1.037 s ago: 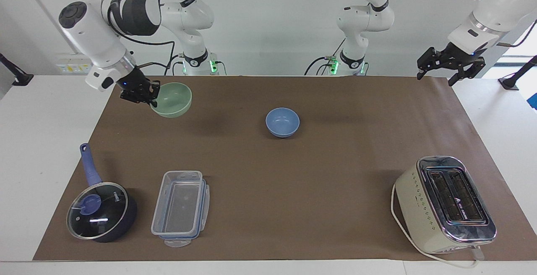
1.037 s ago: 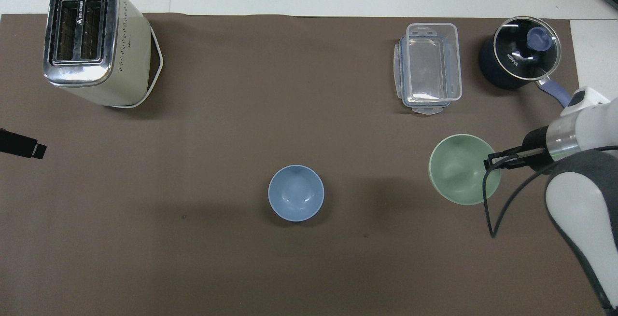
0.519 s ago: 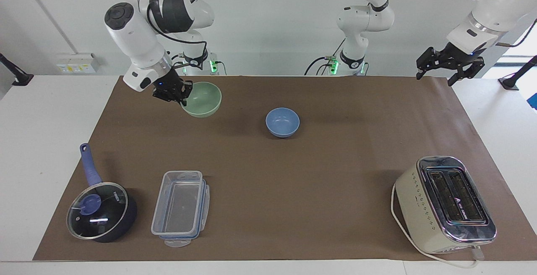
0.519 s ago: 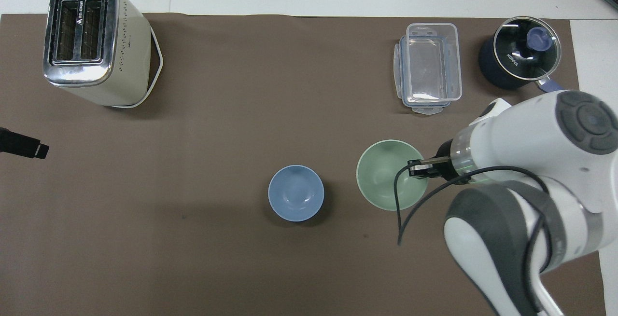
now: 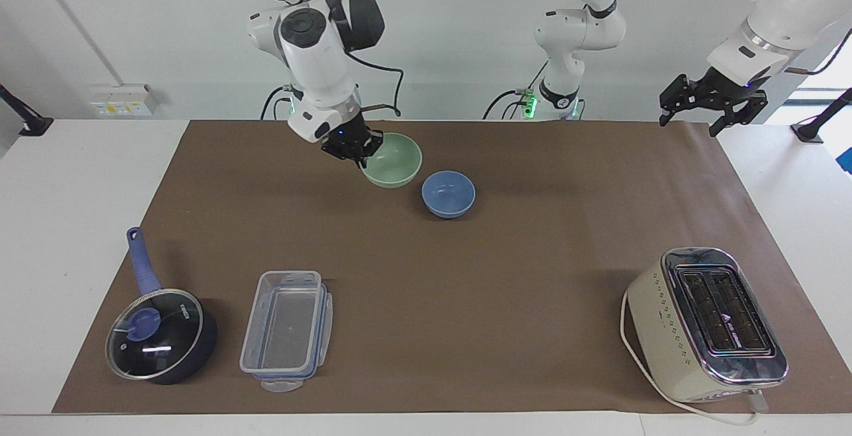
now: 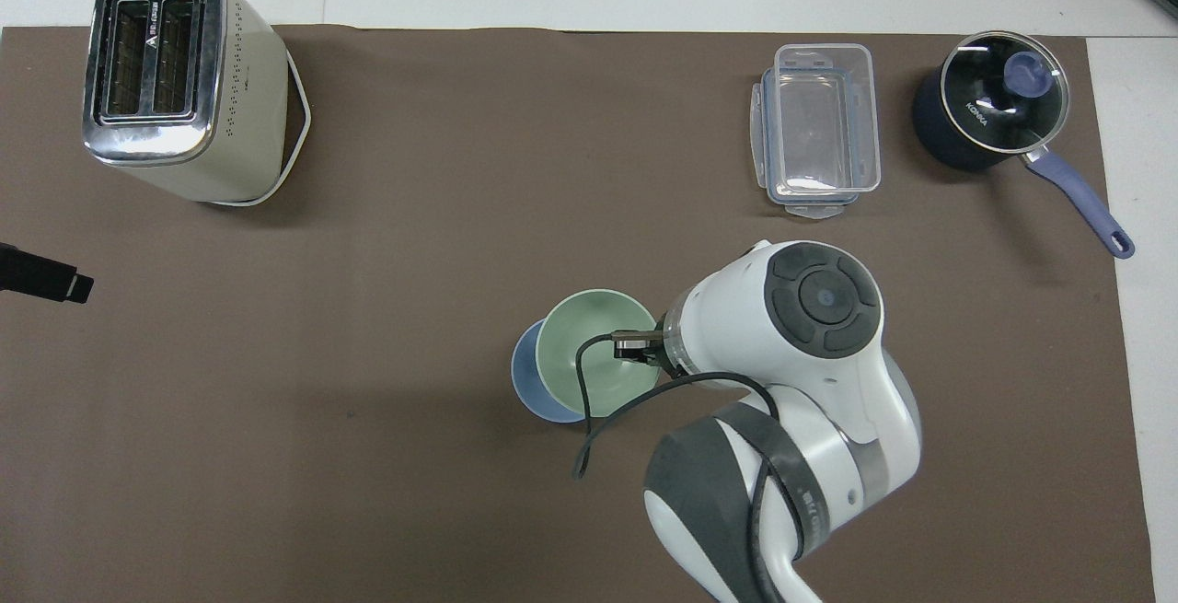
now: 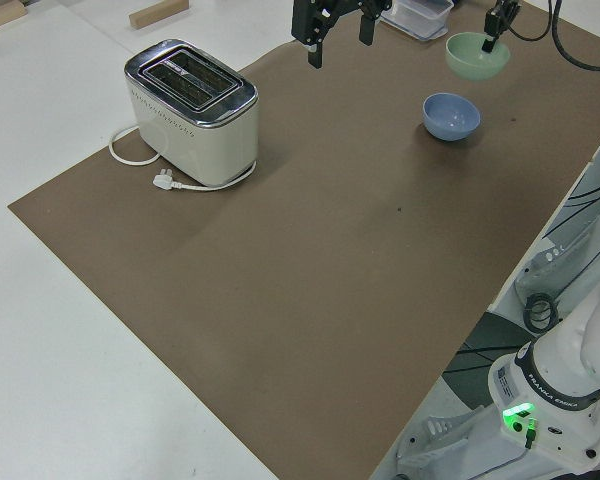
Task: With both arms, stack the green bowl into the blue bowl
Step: 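Carry the green bowl with the right gripper over the blue bowl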
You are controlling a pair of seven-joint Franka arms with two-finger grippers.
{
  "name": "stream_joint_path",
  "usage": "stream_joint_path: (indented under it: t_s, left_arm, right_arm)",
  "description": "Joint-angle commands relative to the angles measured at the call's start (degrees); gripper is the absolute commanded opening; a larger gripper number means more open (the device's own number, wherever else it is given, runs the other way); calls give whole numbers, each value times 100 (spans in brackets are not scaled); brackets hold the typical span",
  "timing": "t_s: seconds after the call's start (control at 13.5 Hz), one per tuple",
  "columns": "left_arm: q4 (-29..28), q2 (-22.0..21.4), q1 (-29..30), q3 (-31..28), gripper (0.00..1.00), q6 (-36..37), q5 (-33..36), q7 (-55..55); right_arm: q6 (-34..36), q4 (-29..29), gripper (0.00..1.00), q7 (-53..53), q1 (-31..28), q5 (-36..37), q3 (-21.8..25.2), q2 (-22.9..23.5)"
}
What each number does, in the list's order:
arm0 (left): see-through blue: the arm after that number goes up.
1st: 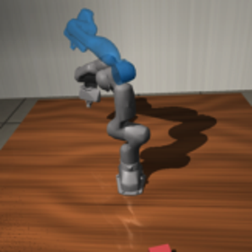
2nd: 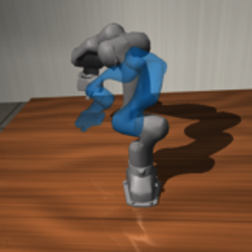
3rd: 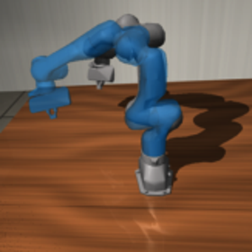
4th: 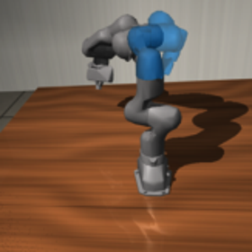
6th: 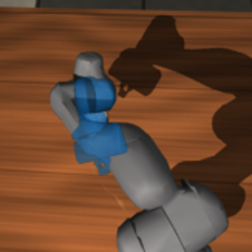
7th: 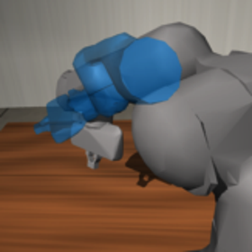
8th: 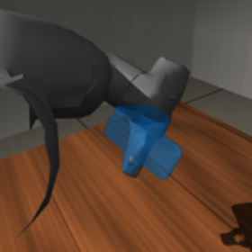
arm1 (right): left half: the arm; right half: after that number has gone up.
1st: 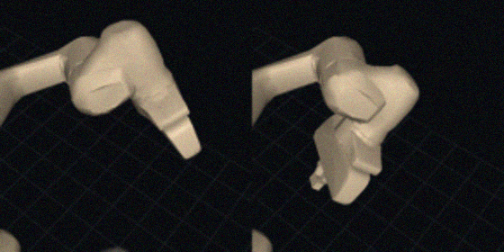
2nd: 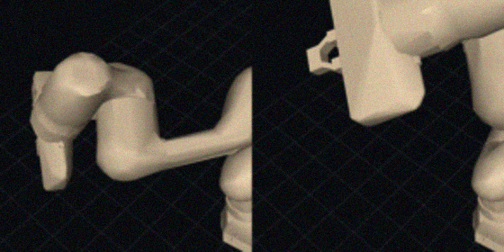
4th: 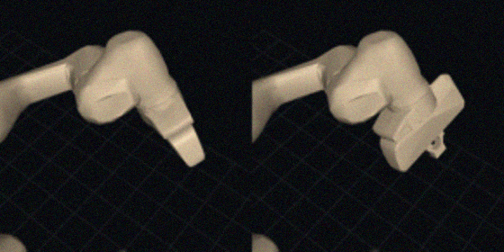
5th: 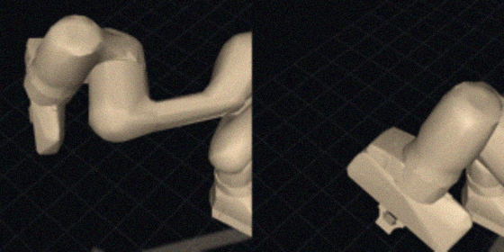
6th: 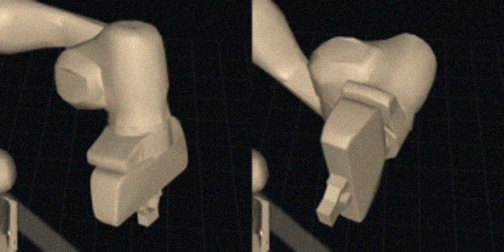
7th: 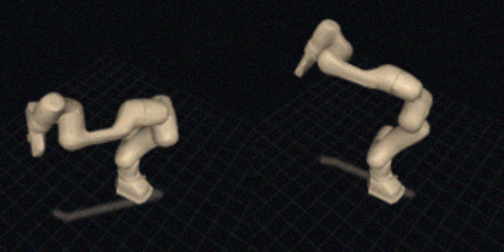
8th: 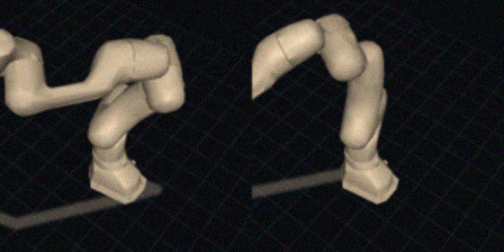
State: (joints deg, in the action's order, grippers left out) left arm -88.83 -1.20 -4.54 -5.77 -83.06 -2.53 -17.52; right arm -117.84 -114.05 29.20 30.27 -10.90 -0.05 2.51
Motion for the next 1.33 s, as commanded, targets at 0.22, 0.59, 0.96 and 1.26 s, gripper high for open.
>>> stream_joint_path:
  t_s: [0.22,0.59,0.96,1.26]
  left_arm:
    - [-108,-135,14,24,100,0,121,-50]
    - [-108,-135,5,33,100,1,121,-50]
    - [-108,-135,-4,59,100,0,121,-41]
    - [-125,-135,-4,68,100,9,113,-15]
  right_arm:
    - [-624,-274,0,-115,199,-149,14,189]
    - [-801,-311,0,-152,269,-149,14,373]
    - [-924,-355,0,-152,453,-149,14,540]
    - [-1118,-381,0,-152,498,-149,14,628]
